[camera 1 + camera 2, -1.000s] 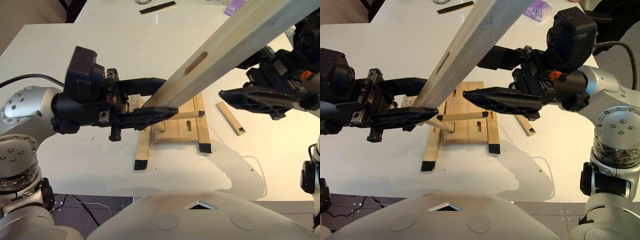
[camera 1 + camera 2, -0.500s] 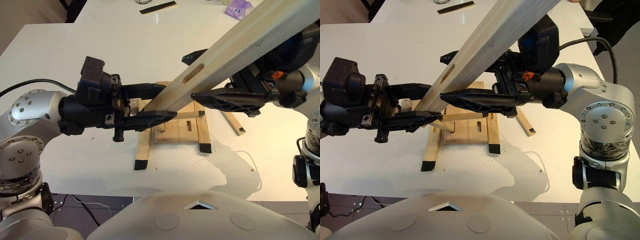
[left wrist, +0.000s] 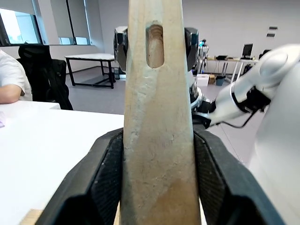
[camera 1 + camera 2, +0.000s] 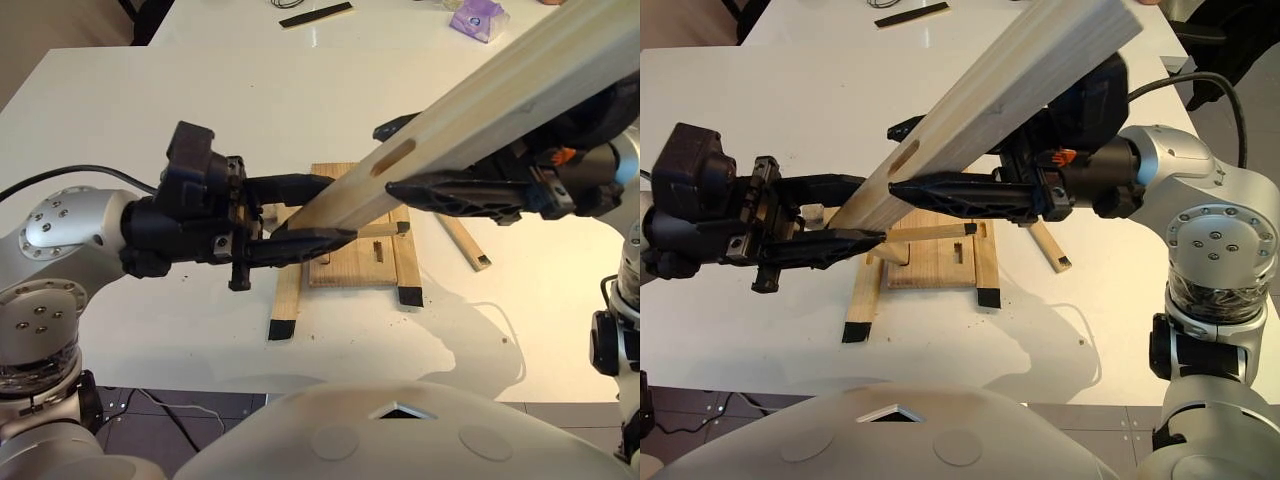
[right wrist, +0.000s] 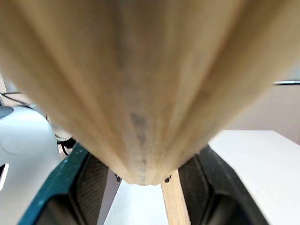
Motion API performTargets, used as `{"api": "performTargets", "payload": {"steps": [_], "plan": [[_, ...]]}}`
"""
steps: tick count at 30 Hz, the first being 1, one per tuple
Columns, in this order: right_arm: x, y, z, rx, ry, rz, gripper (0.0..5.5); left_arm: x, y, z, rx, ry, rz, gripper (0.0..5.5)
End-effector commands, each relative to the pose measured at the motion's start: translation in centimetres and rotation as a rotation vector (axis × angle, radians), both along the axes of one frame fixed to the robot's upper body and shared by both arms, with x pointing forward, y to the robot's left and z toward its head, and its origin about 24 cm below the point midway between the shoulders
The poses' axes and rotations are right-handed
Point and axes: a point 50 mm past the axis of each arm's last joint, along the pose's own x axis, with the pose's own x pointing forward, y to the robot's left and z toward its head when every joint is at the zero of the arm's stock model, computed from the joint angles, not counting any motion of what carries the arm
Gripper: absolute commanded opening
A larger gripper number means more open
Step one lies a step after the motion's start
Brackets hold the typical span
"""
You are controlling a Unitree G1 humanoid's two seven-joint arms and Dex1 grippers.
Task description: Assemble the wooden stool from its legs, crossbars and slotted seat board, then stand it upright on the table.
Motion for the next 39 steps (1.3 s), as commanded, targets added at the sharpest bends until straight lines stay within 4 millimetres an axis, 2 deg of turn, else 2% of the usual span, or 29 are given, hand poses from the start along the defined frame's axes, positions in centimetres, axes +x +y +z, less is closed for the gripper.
{"api": "performTargets", "payload": {"steps": [1, 4, 6, 10, 14, 15, 18, 21, 22, 25, 28, 32, 39], "plan": [[0.1, -0.5, 1.5, 0.067, -0.017, -0.009, 2.03, 0.6, -0.1, 1.5, -0.121, 0.051, 0.023, 2.89], [0.6, -1.2, 2.0, 0.034, -0.053, -0.077, 2.03, 1.3, 0.8, 4.4, -0.346, 0.121, 0.041, 3.37], [1.1, -2.2, 2.7, 0.020, -0.085, -0.143, 2.03, 1.9, 1.4, 5.9, -0.436, 0.140, 0.068, 3.59], [3.1, -5.1, 3.3, -0.020, -0.132, -0.309, 2.03, 3.1, 2.0, 5.5, -0.410, 0.165, 0.209, 4.19], [4.4, -8.3, 1.5, -0.186, -0.180, -0.448, 2.03, 4.7, 3.2, 2.9, -0.286, 0.165, 0.362, 4.21], [4.4, -8.7, 0.5, -0.237, -0.188, -0.458, 2.03, 5.1, 3.7, 1.7, -0.223, 0.154, 0.400, 4.21], [4.0, -8.9, -3.3, -0.379, -0.178, -0.426, 2.03, 6.3, 6.0, -3.7, -0.005, 0.174, 0.542, 4.21], [2.6, -8.0, -5.9, -0.459, -0.181, -0.349, 2.03, 5.6, 7.1, -7.5, 0.209, 0.156, 0.548, 4.21], [2.1, -7.7, -6.6, -0.483, -0.188, -0.325, 2.03, 5.2, 7.2, -9.0, 0.331, 0.126, 0.536, 4.21], [1.5, -7.4, -8.3, -0.540, -0.211, -0.300, 2.03, 3.7, 7.4, -12.2, 0.584, 0.035, 0.419, 4.21], [0.8, -7.7, -9.6, -0.574, -0.221, -0.305, 2.03, 2.6, 7.9, -13.7, 0.609, 0.051, 0.357, 4.21], [-0.3, -7.4, -10.5, -0.536, -0.204, -0.304, 2.03, 2.5, 9.2, -15.1, 0.646, 0.063, 0.353, 4.21], [-0.7, -6.1, -9.7, -0.415, -0.206, -0.321, 2.01, 1.3, 9.4, -16.5, 0.679, 0.085, 0.260, 4.21]]}}
